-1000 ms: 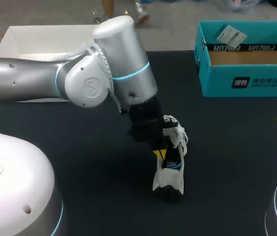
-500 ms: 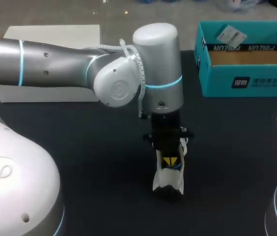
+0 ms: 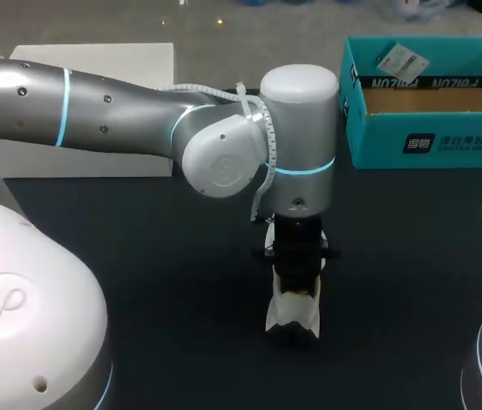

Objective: Take the shoe out of the shoebox, open the shoe tongue, remove and reinsert the insole, then place the shoe into the shoebox

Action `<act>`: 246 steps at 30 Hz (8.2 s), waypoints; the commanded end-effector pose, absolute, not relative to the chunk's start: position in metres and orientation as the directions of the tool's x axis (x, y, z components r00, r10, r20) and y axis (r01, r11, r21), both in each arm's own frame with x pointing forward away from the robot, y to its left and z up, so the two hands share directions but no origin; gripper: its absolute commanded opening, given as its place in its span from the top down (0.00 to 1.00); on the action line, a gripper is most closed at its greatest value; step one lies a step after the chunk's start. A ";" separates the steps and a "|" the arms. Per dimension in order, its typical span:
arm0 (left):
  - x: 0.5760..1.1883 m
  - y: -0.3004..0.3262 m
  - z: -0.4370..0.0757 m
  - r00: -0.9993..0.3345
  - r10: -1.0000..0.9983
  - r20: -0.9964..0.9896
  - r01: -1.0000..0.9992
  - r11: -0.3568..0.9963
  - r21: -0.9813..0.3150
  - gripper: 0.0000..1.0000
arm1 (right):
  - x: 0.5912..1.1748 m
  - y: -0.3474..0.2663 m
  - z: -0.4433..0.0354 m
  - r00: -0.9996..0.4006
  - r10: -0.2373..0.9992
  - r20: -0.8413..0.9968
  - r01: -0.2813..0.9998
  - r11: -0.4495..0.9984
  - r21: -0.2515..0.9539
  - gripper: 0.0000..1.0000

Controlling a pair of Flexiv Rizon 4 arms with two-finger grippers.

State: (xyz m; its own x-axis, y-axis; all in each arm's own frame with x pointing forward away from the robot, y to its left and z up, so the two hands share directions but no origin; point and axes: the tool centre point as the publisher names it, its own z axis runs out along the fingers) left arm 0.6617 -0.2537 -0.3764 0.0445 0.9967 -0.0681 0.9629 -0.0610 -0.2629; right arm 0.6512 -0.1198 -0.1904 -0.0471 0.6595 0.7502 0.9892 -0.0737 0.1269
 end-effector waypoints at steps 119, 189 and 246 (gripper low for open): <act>0.722 -0.250 -0.351 0.186 0.982 0.038 0.979 -0.188 0.072 0.00 | 0.650 -0.119 -0.190 -0.046 0.661 0.749 0.989 -0.076 0.128 0.00; 0.744 -0.242 -0.325 0.190 0.978 0.088 0.975 -0.199 0.095 1.00 | 0.650 -0.119 -0.190 -0.046 0.661 0.749 0.989 -0.076 0.128 0.00; 0.754 -0.261 -0.329 0.091 0.992 0.085 0.996 -0.091 -0.003 1.00 | 0.650 -0.119 -0.190 -0.046 0.661 0.749 0.989 -0.076 0.128 0.00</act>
State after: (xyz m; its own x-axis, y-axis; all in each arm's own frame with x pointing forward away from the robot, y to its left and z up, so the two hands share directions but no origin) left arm 0.7524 -0.2547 -0.3178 0.0888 0.9925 0.0836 0.9959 -0.0901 0.0114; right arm 0.6511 -0.1198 -0.1904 -0.0471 0.6596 0.7502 0.9892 -0.0737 0.1269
